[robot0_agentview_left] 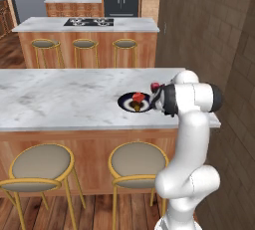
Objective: Retrieve the tupperware and aluminum foil from the cabinet and place them on the dining counter near the plate with steak and sweet potato to prepare for storing leftovers.
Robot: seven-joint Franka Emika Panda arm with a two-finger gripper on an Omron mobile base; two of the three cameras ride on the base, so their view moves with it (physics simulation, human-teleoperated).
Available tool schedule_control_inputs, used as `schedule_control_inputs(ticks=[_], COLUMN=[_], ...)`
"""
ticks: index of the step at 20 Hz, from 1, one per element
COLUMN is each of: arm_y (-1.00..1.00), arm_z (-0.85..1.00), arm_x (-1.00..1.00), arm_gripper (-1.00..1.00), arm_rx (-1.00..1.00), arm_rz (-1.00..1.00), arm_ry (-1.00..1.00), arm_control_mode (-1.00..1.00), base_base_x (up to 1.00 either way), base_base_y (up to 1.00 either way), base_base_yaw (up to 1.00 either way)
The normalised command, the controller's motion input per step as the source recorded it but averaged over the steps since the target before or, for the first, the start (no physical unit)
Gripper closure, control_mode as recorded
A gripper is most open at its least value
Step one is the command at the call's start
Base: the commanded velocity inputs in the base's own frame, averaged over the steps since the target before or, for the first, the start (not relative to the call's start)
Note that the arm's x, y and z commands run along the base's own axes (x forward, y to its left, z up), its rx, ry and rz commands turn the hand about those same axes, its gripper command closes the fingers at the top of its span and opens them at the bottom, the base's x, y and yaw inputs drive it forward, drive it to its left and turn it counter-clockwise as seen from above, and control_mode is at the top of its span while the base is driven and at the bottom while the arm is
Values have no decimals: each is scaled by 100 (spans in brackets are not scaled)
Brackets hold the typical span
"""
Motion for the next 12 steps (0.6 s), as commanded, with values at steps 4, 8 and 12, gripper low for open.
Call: schedule_control_inputs(ticks=[4,8,12], arm_y=[0,0,12], arm_z=[9,51,83], arm_x=[71,3,-61], arm_gripper=[-100,-100,-100], arm_rx=[0,-1,-7], arm_rz=[0,0,0], arm_ry=[-9,-10,-13], arm_control_mode=[-100,-100,-100], base_base_x=[0,0,0], base_base_y=[0,0,0], base_base_yaw=[0,0,0])
